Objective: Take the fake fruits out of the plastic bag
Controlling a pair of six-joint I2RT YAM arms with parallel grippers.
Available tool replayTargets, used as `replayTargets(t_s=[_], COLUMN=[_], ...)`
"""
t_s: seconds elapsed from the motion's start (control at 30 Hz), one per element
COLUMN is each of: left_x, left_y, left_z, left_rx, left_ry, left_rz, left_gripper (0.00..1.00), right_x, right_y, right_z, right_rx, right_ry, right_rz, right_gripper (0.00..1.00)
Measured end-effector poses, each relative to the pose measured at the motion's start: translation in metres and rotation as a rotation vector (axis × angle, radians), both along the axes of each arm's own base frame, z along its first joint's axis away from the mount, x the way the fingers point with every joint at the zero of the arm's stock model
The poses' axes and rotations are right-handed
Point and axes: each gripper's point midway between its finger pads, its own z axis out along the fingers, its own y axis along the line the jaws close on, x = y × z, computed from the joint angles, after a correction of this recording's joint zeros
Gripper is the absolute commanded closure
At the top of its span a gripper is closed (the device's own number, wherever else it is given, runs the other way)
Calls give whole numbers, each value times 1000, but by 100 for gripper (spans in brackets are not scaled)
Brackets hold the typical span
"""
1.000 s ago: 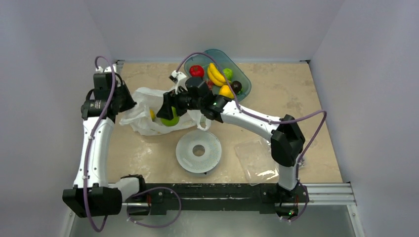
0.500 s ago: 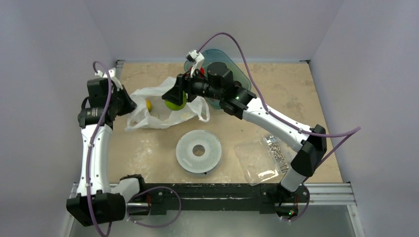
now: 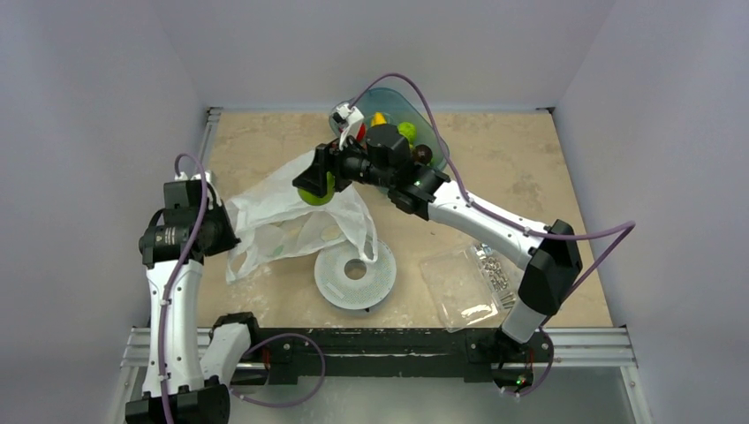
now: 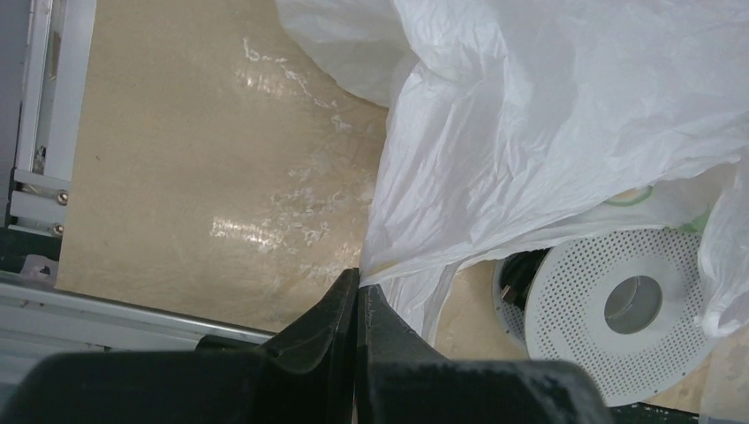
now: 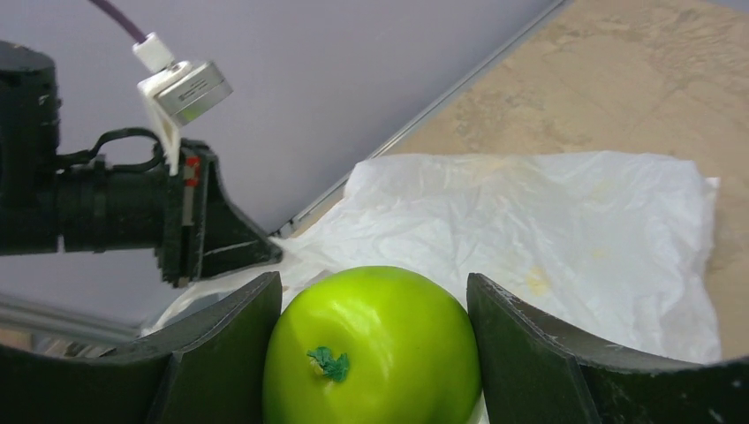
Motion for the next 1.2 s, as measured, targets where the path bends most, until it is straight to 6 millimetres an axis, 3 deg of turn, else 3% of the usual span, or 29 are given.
replayTargets(t_s=[0.17,0.3,0.5,0.63,0.77,0.87,0.97,1.2], left_x=[-15,-18,-23,-27,-33,-36,-36,-35], left_y=[0,-4,-20,-24,-28,-31,-33,-39], left_z=[-3,0,7,8,-2,-8,-9,-27], left_rx=[8,-13,-92,-112,-139,-155,-171,-221], left_ry=[55,35,-30,-45,-21,-5,3,56], left_rz=[0,7,0,2,9,9,18,39], left_gripper=[100,100,100,100,100,100,100,100], right_x=[21,52,123,166,200,208,200,197], right_y=[-10,-31,-104,-148,-174,-177,-177,-180], right_z=[-3,-6,-22,-50,-113,-158,-196,-213], right_rx=[-30,-54,-112,-167,-291,-387,-472,-540], right_ry=[-44,-50,-23,15,111,182,248,242], right_rz=[-106,-221,-469,-602,-667,-664,-636,-616], right_gripper=[100,100,100,100,100,100,100,95])
